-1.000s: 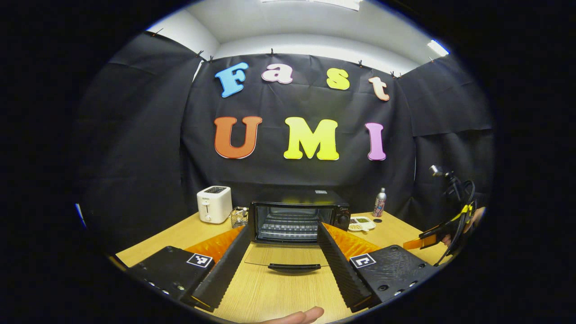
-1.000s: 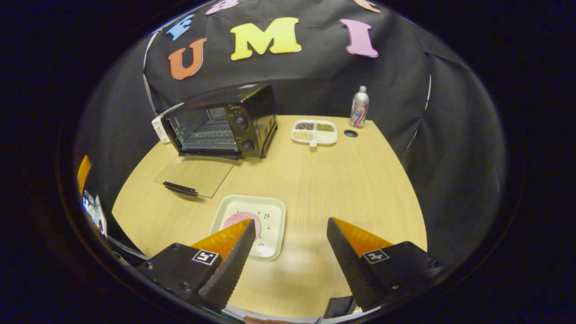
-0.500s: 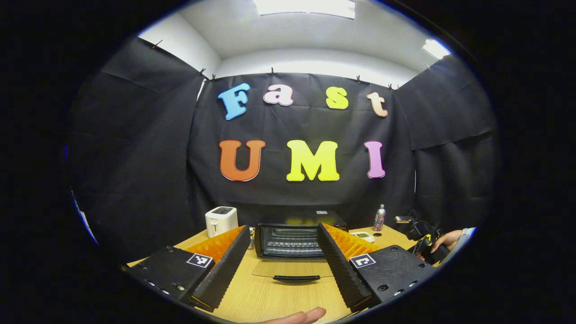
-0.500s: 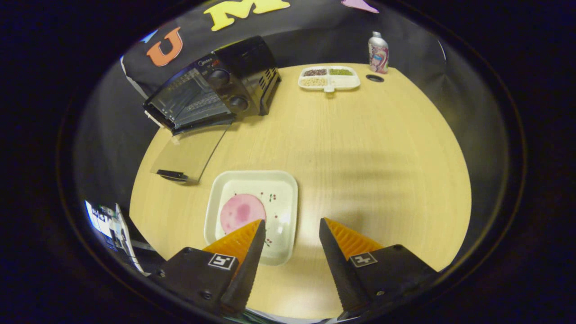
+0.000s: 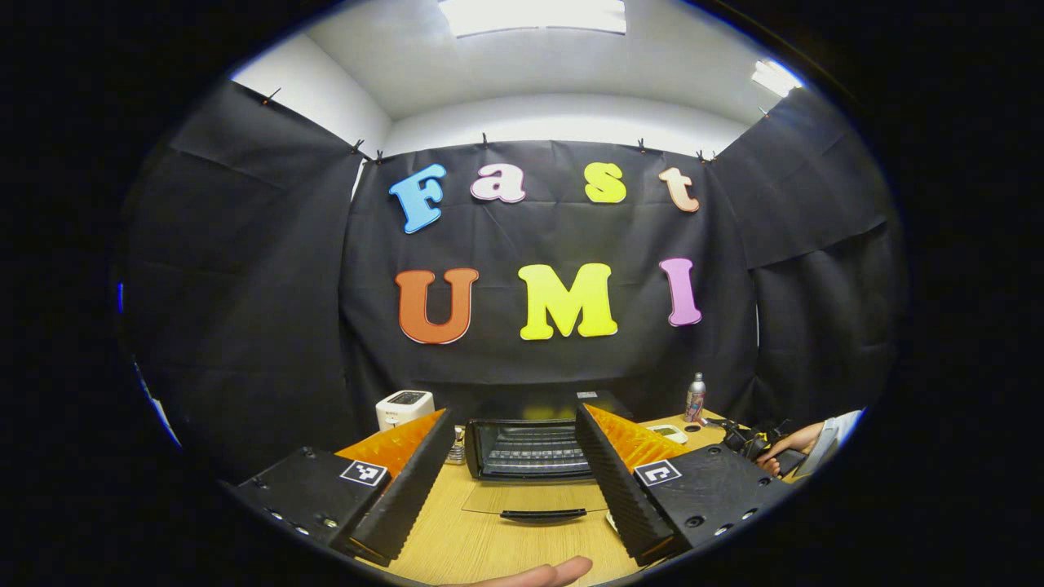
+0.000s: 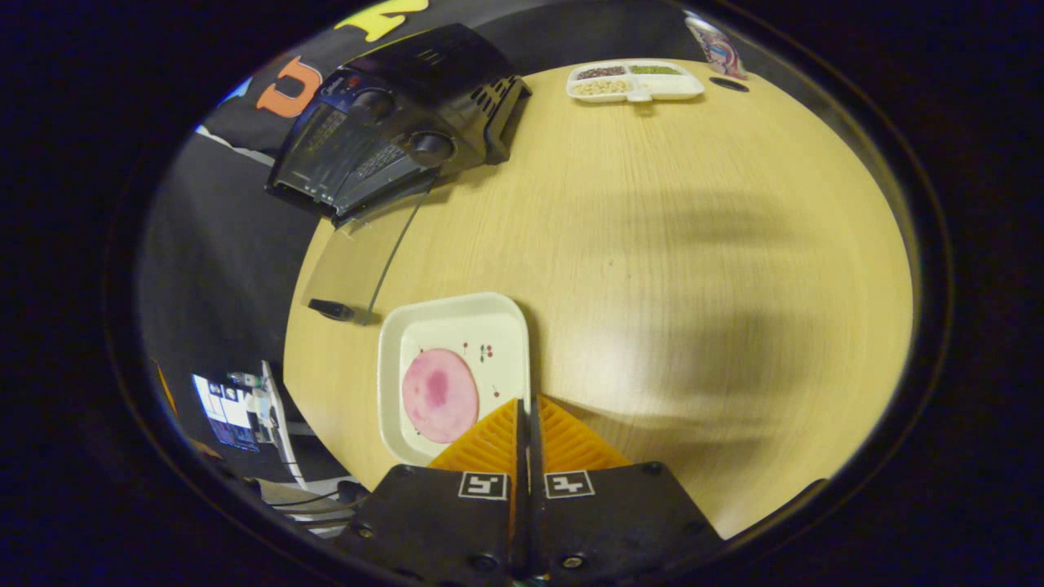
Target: Open the electric oven with the left hand, put the food in, and close the electric oven.
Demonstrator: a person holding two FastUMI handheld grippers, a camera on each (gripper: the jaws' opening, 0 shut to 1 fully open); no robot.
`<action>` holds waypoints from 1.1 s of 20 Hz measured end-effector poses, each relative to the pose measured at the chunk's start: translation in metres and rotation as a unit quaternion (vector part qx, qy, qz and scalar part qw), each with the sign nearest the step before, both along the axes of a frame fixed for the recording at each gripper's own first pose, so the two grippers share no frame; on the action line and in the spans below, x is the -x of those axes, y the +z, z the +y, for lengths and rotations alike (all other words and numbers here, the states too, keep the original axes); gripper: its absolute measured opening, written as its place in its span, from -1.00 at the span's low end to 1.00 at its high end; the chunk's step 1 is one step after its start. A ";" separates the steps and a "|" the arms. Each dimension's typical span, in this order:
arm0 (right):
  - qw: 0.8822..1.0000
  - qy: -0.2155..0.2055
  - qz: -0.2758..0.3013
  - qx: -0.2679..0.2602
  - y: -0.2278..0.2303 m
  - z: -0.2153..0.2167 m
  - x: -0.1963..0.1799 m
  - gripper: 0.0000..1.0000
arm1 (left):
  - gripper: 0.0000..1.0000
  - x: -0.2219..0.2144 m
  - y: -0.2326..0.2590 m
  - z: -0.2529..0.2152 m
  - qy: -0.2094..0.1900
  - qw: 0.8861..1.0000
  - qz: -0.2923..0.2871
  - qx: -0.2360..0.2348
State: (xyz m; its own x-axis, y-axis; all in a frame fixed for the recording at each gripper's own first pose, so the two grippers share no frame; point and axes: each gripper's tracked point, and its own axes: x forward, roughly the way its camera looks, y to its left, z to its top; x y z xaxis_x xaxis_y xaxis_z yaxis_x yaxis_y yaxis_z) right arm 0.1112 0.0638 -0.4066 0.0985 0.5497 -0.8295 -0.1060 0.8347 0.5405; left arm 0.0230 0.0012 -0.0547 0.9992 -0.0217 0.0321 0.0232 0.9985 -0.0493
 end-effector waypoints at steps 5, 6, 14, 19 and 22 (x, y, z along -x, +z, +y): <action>0.999 -0.017 -0.005 -0.051 0.000 -0.006 0.004 -0.98 | 0.88 0.000 -0.001 0.004 0.006 1.000 0.007 0.011; 0.998 -0.025 -0.006 -0.065 0.001 -0.010 0.008 -0.93 | 0.88 0.002 0.003 0.003 0.001 1.000 0.000 0.010; 0.991 -0.098 -0.024 -0.090 0.018 -0.059 0.032 -0.99 | 0.89 0.026 0.018 0.000 -0.027 0.999 -0.018 0.028; 0.987 -0.124 -0.050 -0.091 0.050 -0.077 0.039 -0.99 | 0.88 0.040 0.017 0.010 -0.024 0.999 -0.012 0.033; 0.986 -0.125 -0.064 -0.090 0.069 -0.073 0.040 -0.93 | 0.88 0.048 0.016 0.019 -0.022 0.999 -0.008 0.037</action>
